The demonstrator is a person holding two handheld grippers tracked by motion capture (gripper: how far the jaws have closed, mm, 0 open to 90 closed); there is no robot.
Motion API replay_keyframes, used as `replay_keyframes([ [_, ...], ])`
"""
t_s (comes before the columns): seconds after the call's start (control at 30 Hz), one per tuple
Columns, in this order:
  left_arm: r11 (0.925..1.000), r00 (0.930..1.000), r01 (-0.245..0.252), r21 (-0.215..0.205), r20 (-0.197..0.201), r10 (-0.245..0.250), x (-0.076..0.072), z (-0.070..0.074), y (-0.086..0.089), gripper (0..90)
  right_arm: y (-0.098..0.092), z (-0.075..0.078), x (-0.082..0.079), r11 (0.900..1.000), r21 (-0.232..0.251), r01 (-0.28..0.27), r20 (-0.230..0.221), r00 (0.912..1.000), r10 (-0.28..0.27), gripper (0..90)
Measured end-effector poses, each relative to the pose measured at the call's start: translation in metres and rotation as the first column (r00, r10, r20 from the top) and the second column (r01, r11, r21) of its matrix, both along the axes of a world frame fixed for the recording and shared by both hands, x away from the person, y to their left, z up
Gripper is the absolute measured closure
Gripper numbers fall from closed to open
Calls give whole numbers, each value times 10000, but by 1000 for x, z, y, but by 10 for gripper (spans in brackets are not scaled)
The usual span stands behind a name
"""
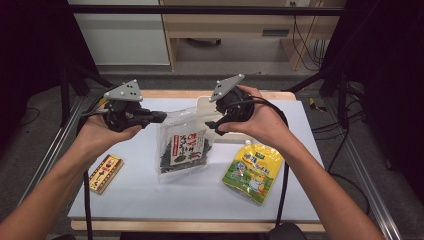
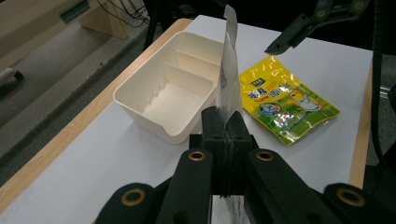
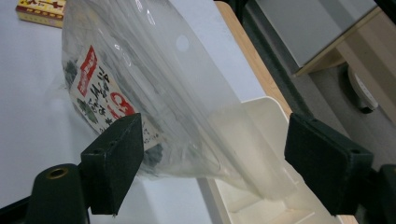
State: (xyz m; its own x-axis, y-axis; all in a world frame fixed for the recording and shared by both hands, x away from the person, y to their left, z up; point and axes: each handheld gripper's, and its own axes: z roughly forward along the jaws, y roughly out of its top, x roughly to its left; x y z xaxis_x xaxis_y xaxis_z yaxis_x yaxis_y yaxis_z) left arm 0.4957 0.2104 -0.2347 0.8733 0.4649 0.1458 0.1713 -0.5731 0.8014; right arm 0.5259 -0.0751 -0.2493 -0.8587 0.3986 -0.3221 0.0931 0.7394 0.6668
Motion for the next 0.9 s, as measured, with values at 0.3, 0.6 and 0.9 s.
replay_keyframes([
  [0.3,9996,9996,257,89,79,-258,-3,1,-1,891,15,-13,10,9954,-587,-757,-620,9955,720,248],
  [0.6,9997,9997,141,206,171,-145,-1,-1,2,890,25,-20,10,9795,-1125,-1673,-1129,9815,1547,521],
  [0.9,9993,9982,-327,200,512,317,-1,-6,2,761,32,-17,3,9729,-1090,-2041,-1649,9688,1848,813],
])
